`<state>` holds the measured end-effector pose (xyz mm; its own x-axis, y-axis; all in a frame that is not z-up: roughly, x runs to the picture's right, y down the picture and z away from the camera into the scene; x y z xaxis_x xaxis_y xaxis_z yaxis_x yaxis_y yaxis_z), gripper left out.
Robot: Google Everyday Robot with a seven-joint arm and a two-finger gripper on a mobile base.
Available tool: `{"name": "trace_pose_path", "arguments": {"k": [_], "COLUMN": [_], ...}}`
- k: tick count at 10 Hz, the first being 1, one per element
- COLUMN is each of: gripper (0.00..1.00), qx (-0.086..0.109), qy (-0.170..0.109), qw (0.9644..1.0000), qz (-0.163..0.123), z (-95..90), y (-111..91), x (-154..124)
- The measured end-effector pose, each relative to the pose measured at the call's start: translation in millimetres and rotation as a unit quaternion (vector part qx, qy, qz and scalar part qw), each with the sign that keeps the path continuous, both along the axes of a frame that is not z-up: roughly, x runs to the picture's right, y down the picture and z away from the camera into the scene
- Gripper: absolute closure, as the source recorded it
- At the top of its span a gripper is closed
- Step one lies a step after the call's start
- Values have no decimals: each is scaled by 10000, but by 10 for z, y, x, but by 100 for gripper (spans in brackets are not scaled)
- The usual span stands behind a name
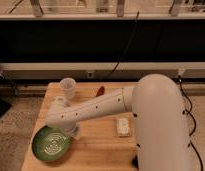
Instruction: Push the ceramic bowl across the table
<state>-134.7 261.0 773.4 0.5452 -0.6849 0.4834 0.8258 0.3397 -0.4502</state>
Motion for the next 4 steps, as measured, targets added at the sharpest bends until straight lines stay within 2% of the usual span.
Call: {"name": "trace_pose_path", "arguments": {"k": [4], "gripper": [99], "qx": [-16], "qy": [-129], "qw": [9997], "qz": [-183], "z": [28], "y": [-8], "x": [-93]}}
